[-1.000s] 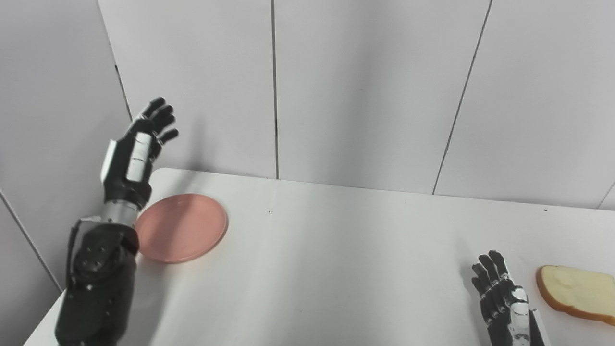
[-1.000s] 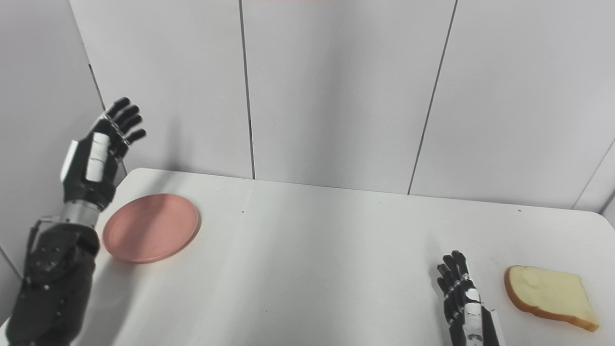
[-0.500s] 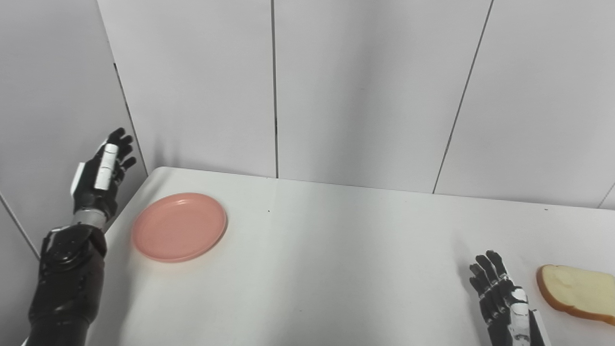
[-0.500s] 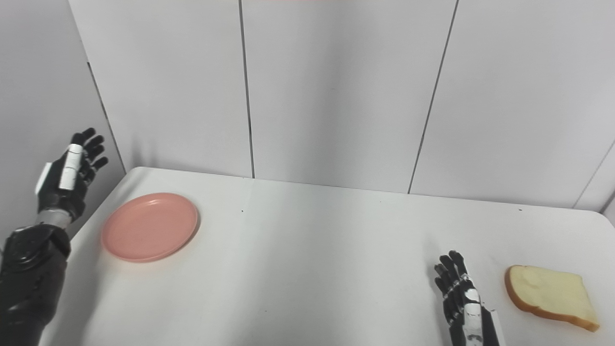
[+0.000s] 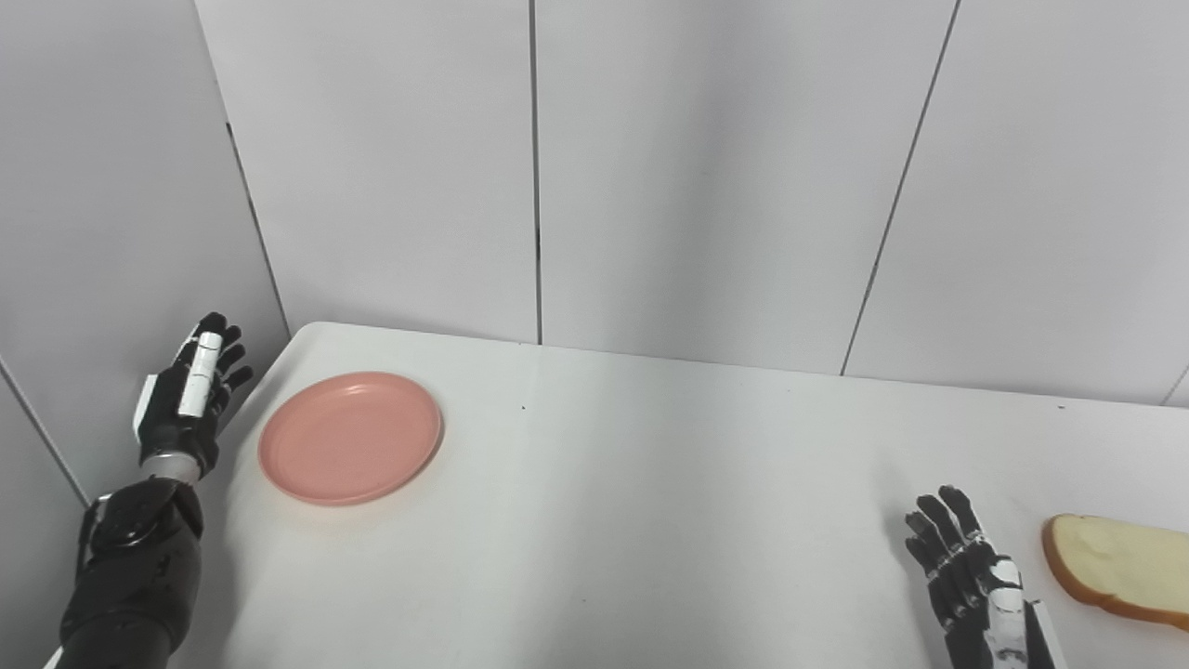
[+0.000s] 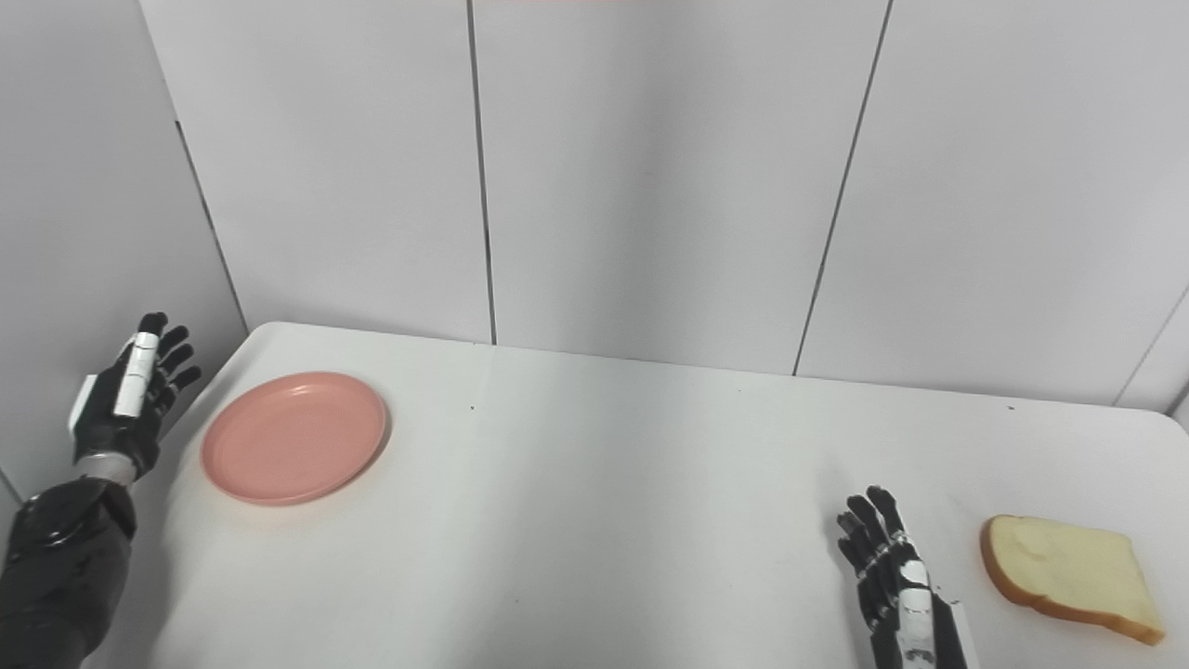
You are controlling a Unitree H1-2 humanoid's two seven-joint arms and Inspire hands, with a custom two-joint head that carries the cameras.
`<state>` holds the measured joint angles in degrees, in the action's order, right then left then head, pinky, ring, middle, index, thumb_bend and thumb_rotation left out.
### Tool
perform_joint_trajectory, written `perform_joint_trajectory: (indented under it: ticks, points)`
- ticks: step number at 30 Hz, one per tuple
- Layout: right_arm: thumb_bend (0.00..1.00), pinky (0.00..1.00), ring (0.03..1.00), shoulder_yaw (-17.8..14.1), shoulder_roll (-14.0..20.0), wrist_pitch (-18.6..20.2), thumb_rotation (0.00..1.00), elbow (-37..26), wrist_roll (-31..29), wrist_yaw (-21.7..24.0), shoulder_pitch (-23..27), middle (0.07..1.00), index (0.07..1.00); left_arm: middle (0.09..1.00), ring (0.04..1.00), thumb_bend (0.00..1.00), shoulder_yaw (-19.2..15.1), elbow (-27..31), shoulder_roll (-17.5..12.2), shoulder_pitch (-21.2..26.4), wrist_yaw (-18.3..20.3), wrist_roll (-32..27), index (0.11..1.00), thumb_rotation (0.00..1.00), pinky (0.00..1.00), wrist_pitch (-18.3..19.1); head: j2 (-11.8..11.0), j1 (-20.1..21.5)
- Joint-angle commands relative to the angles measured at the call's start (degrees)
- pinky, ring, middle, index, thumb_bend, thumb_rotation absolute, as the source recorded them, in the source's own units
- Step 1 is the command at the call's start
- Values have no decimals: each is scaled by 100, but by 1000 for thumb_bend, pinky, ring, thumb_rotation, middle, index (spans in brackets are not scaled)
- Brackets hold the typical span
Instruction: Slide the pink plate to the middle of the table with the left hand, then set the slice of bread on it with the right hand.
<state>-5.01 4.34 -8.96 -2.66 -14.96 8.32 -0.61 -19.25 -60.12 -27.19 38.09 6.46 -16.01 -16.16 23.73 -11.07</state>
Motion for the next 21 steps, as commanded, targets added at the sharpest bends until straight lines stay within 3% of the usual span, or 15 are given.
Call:
perform_joint_trajectory:
  ticks: [1,11,21]
  points:
    - [694,936,913,105,-210,103,990,415,-58,18,-498,914,927,896,916,900,38,-31,-66,315,-37,43,897,776,855,-297,25,1]
    - [708,933,909,126,-224,166,980,306,-34,-12,-553,905,920,880,893,908,244,-256,174,197,10,111,914,791,822,-373,91,54]
    - [730,907,899,157,-253,182,960,271,-3,-43,-570,899,911,875,882,918,422,-144,488,155,160,78,898,743,818,-244,128,150]
